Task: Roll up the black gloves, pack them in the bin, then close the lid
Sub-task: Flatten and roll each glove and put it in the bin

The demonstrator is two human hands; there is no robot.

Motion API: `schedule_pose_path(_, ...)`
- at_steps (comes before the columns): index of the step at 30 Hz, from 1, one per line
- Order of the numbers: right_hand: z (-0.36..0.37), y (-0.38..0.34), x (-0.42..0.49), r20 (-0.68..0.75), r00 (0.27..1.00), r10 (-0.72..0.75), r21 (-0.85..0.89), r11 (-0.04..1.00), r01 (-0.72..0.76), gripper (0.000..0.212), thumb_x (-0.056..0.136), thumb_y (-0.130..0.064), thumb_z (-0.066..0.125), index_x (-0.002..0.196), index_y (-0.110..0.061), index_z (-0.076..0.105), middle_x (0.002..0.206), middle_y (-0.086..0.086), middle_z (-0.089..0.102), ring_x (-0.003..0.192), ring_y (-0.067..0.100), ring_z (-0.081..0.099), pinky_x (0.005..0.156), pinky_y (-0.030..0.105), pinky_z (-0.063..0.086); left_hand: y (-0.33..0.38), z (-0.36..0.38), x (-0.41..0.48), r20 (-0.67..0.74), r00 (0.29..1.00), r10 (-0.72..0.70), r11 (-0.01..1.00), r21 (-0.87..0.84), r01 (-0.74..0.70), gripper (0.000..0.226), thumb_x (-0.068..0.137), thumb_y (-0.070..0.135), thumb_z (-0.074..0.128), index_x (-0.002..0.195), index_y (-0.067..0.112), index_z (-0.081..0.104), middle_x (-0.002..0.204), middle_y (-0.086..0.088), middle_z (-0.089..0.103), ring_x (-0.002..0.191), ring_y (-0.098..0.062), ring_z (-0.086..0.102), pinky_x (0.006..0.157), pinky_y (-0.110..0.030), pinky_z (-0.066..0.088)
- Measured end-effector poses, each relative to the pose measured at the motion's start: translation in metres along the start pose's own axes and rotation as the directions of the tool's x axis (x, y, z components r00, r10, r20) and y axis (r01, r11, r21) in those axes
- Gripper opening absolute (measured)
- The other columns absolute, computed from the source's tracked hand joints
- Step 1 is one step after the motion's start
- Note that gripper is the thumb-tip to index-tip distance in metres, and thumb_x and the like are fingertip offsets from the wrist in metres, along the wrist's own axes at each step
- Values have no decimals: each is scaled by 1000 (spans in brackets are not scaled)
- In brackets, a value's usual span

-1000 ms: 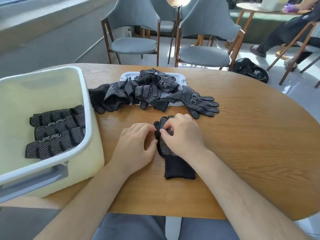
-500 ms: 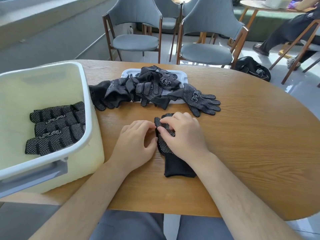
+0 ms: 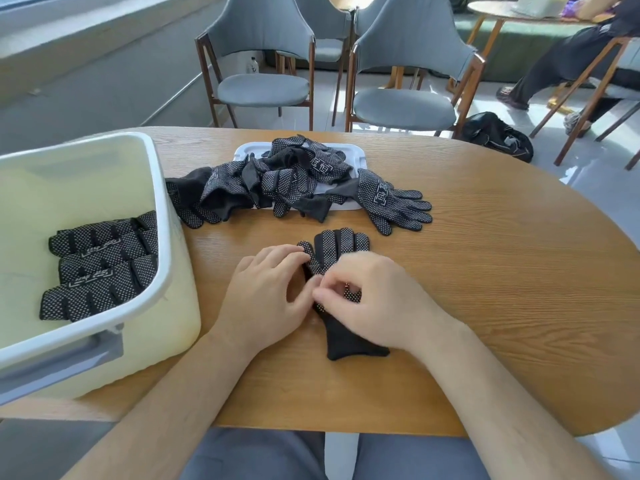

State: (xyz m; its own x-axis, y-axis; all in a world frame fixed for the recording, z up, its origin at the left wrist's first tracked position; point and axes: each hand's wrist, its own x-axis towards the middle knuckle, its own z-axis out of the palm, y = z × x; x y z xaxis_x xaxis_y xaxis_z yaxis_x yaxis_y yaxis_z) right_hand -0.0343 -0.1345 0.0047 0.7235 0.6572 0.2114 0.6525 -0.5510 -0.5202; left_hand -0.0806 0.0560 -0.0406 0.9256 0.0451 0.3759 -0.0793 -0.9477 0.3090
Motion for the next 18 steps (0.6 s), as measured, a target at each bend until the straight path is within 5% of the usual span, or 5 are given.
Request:
schedule_pose_path(7, 6, 31, 59, -114, 973, 201, -105, 971, -213, 18, 93, -42, 64, 99, -30, 76, 89, -11, 56, 96, 14, 54, 86, 34, 49, -1, 2, 2, 26, 1000, -2, 998, 64, 0, 46, 87, 52, 55, 123, 27, 70, 136, 14, 62, 128, -11, 53, 100, -36, 41)
schedule_pose_path(14, 19, 35, 59, -245, 963, 110, -96, 986, -137, 14, 93, -37, 69, 93, -29, 80, 79, -12, 49, 89, 17, 53, 77, 34, 45, -3, 3, 3, 28, 1000, -7, 999, 52, 6, 48, 87, 52, 53, 124, 26, 70, 138, 13, 62, 129, -11, 53, 102, -38, 42)
schedule_pose_path(18, 22, 37, 58, -207, 974, 93, -114, 986, -118, 17, 94, -40, 68, 97, -30, 81, 81, -11, 50, 90, 17, 53, 80, 36, 47, -5, 5, 3, 21, 1000, -2, 999, 43, 1, 48, 87, 52, 52, 123, 26, 71, 138, 13, 63, 128, -12, 55, 101, -37, 40)
